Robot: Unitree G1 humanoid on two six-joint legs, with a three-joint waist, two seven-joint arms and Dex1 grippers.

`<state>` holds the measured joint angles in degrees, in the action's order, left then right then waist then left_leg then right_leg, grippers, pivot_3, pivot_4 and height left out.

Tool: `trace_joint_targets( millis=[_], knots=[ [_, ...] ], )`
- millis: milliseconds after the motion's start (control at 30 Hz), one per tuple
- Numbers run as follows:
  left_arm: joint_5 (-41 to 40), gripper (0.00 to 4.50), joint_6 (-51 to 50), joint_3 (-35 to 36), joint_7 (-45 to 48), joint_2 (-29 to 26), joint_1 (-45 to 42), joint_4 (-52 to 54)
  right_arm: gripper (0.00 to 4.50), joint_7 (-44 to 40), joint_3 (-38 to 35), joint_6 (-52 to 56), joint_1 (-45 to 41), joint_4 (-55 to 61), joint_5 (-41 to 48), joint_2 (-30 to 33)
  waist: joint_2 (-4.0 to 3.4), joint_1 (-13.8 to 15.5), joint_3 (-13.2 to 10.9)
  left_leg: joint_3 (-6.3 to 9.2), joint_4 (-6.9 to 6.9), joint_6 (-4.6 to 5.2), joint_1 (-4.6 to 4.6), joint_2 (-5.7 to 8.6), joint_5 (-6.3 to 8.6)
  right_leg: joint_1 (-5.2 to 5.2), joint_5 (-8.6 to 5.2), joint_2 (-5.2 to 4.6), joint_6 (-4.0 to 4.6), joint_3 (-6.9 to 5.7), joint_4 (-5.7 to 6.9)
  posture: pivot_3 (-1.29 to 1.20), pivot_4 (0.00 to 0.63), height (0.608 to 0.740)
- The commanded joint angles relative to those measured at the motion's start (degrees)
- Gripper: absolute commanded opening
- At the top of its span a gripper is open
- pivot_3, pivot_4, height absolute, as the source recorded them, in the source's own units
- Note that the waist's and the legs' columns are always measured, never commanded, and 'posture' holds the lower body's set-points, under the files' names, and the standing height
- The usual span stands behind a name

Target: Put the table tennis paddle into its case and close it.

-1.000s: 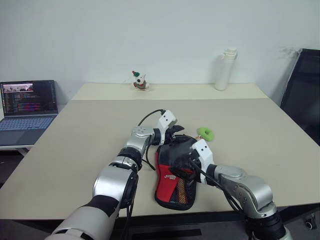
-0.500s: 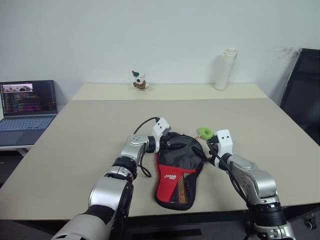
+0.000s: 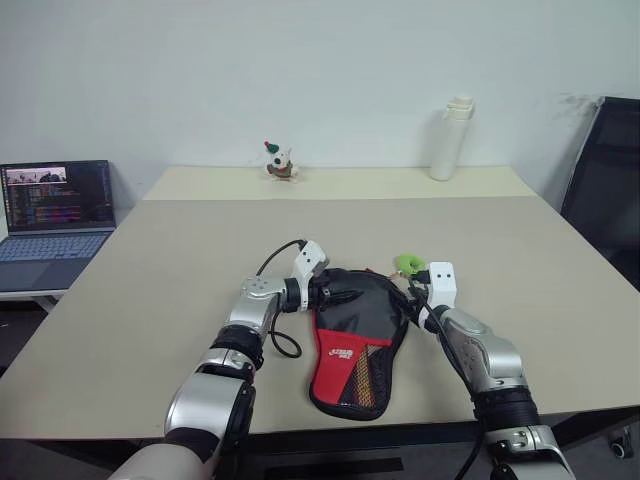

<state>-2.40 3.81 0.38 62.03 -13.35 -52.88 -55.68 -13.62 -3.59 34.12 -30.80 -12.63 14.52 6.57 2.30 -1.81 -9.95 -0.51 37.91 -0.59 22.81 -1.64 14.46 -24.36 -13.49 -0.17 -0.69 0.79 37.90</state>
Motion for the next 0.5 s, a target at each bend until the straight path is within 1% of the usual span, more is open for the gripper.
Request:
trace_joint_targets(
  millis=[33,133,500],
  knots=[
    [-1.5,3.11,-1.0,-0.3,0.4,-0.6,0.5,4.5,1.05,-1.0,0.8,-0.9,-1.0,-0.2,-0.4,0.1,0.0,0.0,0.0,-0.01,0.0,0.0,-0.02,-0.01,0.0,0.0,0.0,0.0,0.0,0.02,0.01,0.0,0.15,0.74],
    [-1.6,3.11,-1.7,-0.5,0.3,-0.9,1.0,5.7,0.03,-1.8,1.5,-1.0,-1.3,-0.9,-0.5,0.1,0.0,-0.1,0.0,-0.01,0.01,0.0,-0.06,-0.01,0.0,0.01,0.0,0.0,0.0,0.04,0.04,0.0,0.15,0.74],
    [-1.7,3.11,-2.9,-1.5,-0.2,-1.0,2.5,7.9,0.03,-5.4,3.6,-3.1,-4.8,-5.3,-2.1,-0.6,-0.01,-0.8,0.0,-0.03,0.0,0.0,-0.18,-0.01,0.0,0.01,0.0,0.06,0.0,0.12,0.12,0.0,0.15,0.74]
  ],
)
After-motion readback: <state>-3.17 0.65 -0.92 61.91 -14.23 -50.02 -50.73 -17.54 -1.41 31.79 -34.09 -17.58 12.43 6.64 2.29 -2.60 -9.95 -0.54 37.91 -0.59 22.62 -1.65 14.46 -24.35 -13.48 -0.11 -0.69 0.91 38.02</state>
